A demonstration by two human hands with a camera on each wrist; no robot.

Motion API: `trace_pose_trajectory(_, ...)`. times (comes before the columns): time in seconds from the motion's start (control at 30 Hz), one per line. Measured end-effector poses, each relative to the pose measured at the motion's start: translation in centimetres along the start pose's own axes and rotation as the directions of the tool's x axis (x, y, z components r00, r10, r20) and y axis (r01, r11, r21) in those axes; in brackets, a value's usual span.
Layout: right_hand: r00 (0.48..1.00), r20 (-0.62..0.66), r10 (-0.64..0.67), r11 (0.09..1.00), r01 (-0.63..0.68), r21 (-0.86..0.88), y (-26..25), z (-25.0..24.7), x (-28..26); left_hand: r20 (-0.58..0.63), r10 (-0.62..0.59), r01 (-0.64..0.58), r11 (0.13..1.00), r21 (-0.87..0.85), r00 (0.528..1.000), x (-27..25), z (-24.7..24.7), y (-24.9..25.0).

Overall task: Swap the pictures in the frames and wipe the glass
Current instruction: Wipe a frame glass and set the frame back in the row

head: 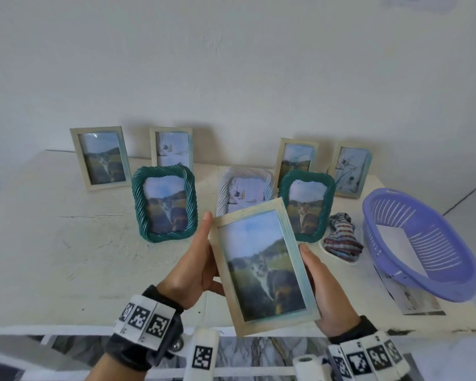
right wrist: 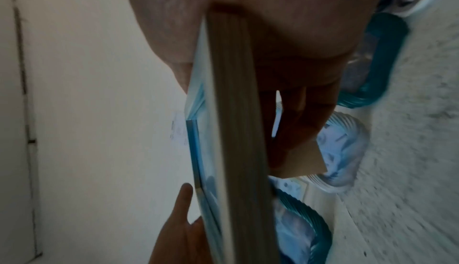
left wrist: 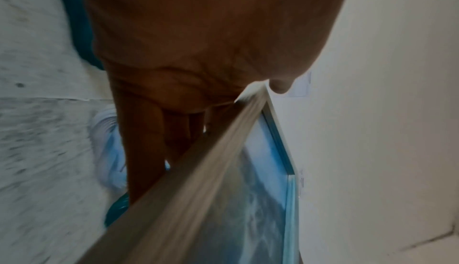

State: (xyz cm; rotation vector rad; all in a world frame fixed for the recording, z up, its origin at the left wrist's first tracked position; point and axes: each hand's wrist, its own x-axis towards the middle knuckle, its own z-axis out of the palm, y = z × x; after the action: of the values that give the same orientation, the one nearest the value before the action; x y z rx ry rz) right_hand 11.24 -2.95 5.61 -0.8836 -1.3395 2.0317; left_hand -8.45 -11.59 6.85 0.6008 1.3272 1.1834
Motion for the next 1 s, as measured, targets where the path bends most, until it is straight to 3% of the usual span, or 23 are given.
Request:
trace_pose_trajectory(0.17,0.977,0.038,-0.208,0.959,0.211,-0.191,-3.9,-0.6,3.2,-0.03,0.137,-0.133,0.985,0.112,0.99,1.8,-0.3,5.3)
trace_pose_trajectory(0.23,0.927,0.066,-0.368,0.86,0.367,-0.356,-6.9,-0.6,4.9,-0.062,0.197,-0.184,0.968,0.171,0.978,3.1,-0.7,8.1)
trace_pose_trajectory(0.33,0.848,0.129,-0.514,0.687,0.497,-0.53,-11.8,-0.2,8.2,-0.113,0.311,-0.274,0.925,0.262,0.944,5.6,-1.0,13.0)
trace_pose_trajectory(0.5,0.768,0.149,-0.623,0.507,0.542,-0.67,-19.0,0.9,16.4,-0.143,0.421,-0.34,0.856,0.39,0.896,10.9,-1.0,21.0)
trace_pose_trajectory(0.6,0.79,0.225,-0.57,0.456,0.533,-0.713,-21.9,0.7,21.2,-0.193,0.403,-0.314,0.874,0.371,0.895,15.0,-2.0,24.0)
trace_pose_trajectory(0.73,0.868,0.266,-0.42,0.445,0.452,-0.773,-23.2,-0.1,27.5,-0.266,0.31,-0.232,0.93,0.287,0.913,20.7,-3.9,25.3)
trace_pose_trajectory(0.87,0.94,0.247,-0.235,0.391,0.324,-0.861,-22.5,-0.5,32.6,-0.327,0.167,-0.087,0.966,0.245,0.93,25.6,-5.4,23.9)
trace_pose_trajectory(1.0,0.981,0.18,-0.073,0.413,0.194,-0.89,-20.8,-0.8,35.8,-0.4,0.036,0.04,0.983,0.181,0.916,29.9,-7.7,21.4)
